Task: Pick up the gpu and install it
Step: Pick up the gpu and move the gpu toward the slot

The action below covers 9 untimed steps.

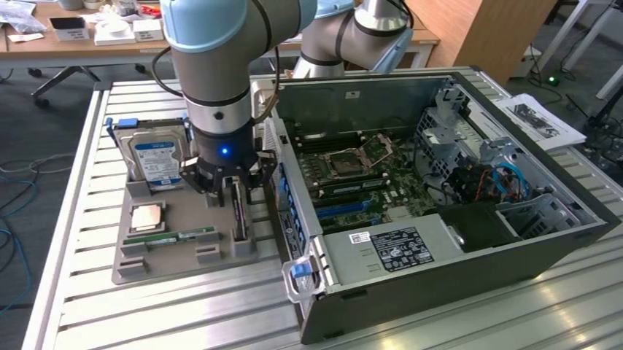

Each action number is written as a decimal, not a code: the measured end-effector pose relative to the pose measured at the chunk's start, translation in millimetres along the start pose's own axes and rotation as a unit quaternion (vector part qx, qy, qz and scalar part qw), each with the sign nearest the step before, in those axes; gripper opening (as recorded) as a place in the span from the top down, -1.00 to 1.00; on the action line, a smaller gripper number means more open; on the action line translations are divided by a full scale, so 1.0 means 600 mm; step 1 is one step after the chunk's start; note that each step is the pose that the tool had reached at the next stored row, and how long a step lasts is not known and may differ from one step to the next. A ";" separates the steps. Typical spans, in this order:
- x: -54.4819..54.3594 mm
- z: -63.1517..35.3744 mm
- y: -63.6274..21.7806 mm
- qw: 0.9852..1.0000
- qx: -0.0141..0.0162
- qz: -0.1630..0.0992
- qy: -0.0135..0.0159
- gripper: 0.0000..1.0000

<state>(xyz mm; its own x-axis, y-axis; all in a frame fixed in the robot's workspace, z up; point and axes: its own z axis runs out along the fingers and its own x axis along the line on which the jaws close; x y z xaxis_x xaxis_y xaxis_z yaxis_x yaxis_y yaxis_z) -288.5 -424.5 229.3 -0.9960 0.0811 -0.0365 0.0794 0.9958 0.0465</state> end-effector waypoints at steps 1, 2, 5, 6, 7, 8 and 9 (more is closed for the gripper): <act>0.000 0.000 0.000 1.000 0.000 0.000 0.000 0.03; 0.000 0.000 0.000 1.000 0.000 0.000 0.000 0.03; 0.000 0.000 0.000 1.000 0.000 0.000 0.000 0.03; 0.000 0.000 0.000 1.000 0.000 0.000 0.000 0.03; 0.000 0.000 0.000 1.000 0.000 0.000 0.000 0.03; 0.000 0.000 0.000 1.000 0.000 0.000 0.000 0.03; 0.000 0.000 0.000 1.000 0.000 0.000 0.000 0.03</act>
<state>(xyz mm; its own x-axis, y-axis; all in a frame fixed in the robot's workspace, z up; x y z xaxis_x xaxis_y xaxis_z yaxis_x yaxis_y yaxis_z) -288.6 -424.5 229.4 -0.9960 0.0811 -0.0364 0.0794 0.9958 0.0464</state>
